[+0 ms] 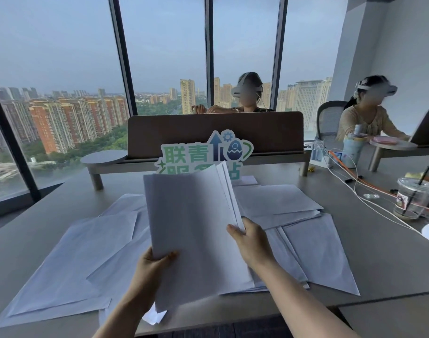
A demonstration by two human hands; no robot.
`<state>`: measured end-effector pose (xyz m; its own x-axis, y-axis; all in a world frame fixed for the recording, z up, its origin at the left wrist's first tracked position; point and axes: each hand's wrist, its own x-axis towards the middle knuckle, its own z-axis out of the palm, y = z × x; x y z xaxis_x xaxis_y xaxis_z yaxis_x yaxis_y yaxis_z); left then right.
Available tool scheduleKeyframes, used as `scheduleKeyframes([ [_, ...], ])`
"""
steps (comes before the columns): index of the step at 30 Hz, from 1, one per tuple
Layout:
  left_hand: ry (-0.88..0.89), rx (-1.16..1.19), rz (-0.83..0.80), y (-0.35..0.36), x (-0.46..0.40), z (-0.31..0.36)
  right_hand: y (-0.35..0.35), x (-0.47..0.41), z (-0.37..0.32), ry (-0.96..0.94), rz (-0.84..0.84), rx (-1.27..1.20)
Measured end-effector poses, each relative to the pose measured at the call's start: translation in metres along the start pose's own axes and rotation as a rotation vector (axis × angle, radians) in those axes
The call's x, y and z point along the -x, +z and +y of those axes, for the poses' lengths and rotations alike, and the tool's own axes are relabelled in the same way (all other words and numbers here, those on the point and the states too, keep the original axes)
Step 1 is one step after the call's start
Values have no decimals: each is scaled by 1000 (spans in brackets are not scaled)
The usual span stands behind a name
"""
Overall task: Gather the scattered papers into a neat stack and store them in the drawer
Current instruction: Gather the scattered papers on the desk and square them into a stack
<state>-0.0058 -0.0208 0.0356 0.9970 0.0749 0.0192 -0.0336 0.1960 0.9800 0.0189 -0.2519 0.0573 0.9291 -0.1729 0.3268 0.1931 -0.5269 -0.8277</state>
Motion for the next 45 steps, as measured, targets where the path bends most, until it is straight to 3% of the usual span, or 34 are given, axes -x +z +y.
scheduleKeyframes([
  [6, -73, 41, -6, -1, 1, -3, 0, -1, -7, -65, 111, -122],
  [13, -60, -3, 81, -1, -3, -1, 10, -2, -4, 63, -158, -130],
  [22, 12, -105, 131, -4, -7, -1, 8, -3, -2, -92, 60, 16],
  [27, 3, -127, 210, -7, -18, -7, 2, -13, 1, 13, -73, -88],
  [35, 11, -189, 338, -23, -36, -16, -11, -69, 50, 184, -56, 487],
  [45, 8, -229, 386, -37, -63, -21, 17, -124, 81, 214, -151, 870],
])
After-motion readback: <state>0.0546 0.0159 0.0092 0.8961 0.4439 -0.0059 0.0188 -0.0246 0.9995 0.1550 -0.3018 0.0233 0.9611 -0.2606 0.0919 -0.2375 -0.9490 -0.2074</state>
